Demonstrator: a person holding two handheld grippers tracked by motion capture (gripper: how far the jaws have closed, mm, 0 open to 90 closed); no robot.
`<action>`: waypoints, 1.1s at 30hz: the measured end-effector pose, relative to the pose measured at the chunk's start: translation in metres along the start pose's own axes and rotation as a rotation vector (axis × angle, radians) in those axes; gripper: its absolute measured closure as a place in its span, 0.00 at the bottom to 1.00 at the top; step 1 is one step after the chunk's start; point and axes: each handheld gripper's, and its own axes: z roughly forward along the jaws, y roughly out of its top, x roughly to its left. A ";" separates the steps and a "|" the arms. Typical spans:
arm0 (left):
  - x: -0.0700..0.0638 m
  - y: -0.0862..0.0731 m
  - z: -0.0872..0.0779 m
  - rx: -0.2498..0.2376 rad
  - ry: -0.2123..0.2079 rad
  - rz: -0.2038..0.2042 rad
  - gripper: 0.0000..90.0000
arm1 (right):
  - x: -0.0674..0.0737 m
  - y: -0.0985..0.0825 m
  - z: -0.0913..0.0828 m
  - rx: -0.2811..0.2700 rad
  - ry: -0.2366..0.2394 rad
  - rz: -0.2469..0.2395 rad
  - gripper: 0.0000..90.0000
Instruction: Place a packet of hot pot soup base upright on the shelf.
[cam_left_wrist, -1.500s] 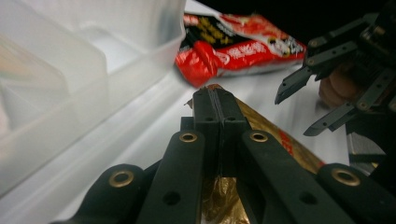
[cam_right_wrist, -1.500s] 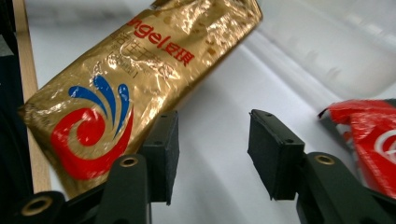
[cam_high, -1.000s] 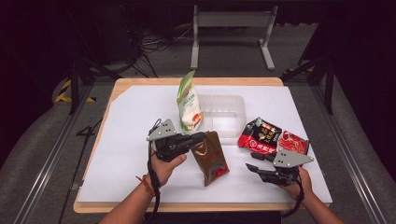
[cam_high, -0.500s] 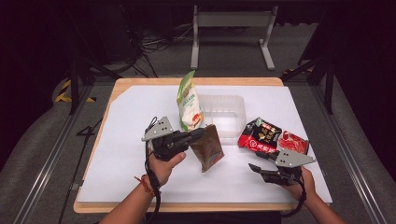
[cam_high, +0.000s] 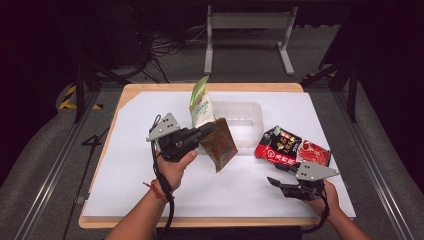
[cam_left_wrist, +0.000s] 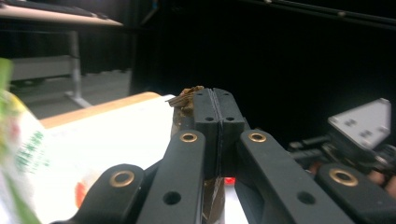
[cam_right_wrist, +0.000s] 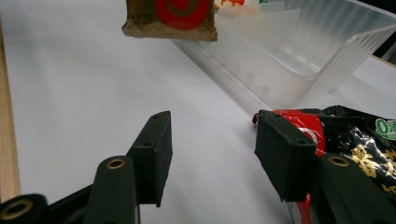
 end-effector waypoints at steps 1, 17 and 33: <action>0.003 0.004 0.002 0.001 0.001 -0.001 1.00 | 0.000 0.000 0.000 0.002 -0.003 -0.002 0.51; 0.024 0.035 0.030 -0.001 0.164 0.004 1.00 | -0.002 -0.004 0.003 0.024 -0.006 -0.002 0.49; 0.039 0.041 0.064 0.042 0.326 0.015 1.00 | 0.001 -0.005 0.007 0.050 0.006 -0.017 0.48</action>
